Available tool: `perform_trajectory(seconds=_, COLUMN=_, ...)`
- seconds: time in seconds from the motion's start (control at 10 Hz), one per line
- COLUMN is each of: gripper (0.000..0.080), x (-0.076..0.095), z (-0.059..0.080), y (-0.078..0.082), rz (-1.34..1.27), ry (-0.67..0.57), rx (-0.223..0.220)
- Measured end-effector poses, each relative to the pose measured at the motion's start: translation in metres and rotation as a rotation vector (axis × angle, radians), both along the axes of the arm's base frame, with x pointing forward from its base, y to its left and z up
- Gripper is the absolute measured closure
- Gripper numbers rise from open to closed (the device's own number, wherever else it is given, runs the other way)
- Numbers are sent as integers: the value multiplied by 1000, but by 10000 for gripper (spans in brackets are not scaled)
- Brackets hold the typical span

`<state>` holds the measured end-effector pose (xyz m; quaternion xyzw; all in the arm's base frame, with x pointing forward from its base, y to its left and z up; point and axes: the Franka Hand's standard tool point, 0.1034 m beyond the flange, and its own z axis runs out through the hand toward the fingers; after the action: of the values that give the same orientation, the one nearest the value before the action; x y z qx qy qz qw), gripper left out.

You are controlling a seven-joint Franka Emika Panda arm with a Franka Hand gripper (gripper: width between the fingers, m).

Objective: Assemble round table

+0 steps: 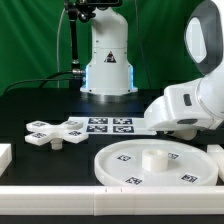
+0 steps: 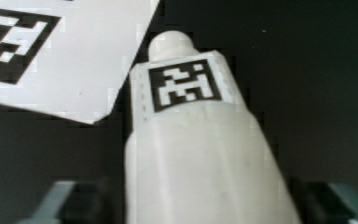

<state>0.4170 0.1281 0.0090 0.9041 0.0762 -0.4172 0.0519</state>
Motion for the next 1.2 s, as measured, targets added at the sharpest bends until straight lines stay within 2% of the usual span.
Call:
perform_trajectory(seconds=0.1, gripper=330, x=0, z=0, y=1, rz=1, ry=0, rx=0)
perform_trajectory(seconds=0.2, gripper=393, x=0, z=0, y=1, rz=1, ry=0, rx=0)
perform_trajectory(seconds=0.4, gripper=393, x=2, z=3, y=-1, rz=1, ry=-2, rx=7)
perform_trajectory(seconds=0.5, gripper=393, x=7, z=13, y=-3, rz=0, ry=-10, rx=15)
perform_trajectory(seconds=0.6, gripper=393, x=13, z=28, y=-7, rz=8, ry=-15, rx=34)
perform_trajectory(seconds=0.8, gripper=393, x=33, z=56, y=-18, rz=37, ry=-64, rx=105)
perform_trajectory(seconds=1.0, gripper=392, x=53, z=78, y=-21, rz=92, ry=-118, rx=177)
perform_trajectory(seconds=1.2, gripper=392, x=50, z=70, y=-21, rz=90, ry=-143, rx=176)
